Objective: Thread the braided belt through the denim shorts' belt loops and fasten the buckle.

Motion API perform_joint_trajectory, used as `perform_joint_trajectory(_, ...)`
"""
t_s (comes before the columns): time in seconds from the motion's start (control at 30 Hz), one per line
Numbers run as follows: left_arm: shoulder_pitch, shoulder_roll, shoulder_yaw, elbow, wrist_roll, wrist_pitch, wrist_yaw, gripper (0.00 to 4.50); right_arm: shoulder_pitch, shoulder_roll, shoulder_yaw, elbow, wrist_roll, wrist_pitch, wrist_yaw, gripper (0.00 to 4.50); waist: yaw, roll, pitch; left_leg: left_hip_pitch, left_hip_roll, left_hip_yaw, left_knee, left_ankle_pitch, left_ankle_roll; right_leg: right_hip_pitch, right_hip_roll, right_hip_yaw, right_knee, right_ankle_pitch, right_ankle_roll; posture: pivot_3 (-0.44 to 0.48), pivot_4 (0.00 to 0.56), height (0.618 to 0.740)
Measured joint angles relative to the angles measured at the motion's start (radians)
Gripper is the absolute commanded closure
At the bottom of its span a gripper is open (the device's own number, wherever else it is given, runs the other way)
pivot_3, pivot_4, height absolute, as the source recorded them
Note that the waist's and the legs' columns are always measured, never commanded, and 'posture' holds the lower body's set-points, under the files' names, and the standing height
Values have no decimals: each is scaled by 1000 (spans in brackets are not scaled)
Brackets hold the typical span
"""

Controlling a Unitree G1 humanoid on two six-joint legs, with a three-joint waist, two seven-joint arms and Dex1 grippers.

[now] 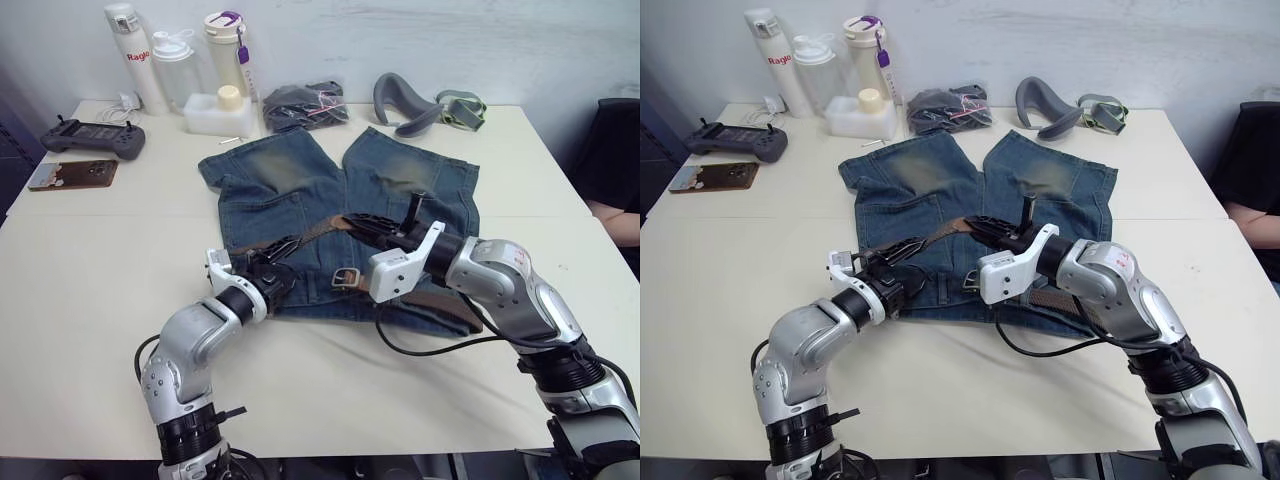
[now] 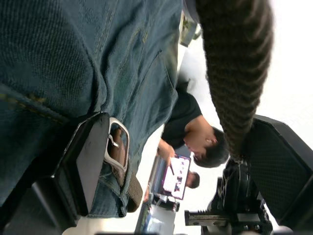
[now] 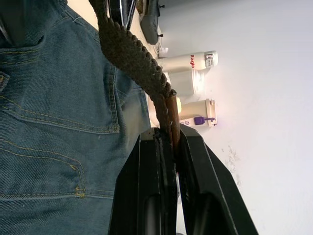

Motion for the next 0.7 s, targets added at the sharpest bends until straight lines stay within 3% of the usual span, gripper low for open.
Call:
perform_joint_trajectory(0.33,-66,369,63,401,2,382,-489,60,14,9,1,-15,-5,5,0,4500,-4,0,0,0,0,0,-9,2,-4,-5,-1,-1,1,-1,-2,0,150,740)
perform_joint_trajectory(0.43,-67,492,29,494,3,463,-649,60,14,10,1,-14,-5,7,0,4500,-4,0,0,0,1,0,-11,2,-5,-7,-3,-2,1,-2,-3,0,150,740)
perform_joint_trajectory(0.7,-63,717,-94,613,3,574,-984,60,15,11,1,-14,-5,17,0,4500,-6,0,0,-4,3,2,-13,2,-5,-14,-8,-1,3,-2,-4,0,150,740)
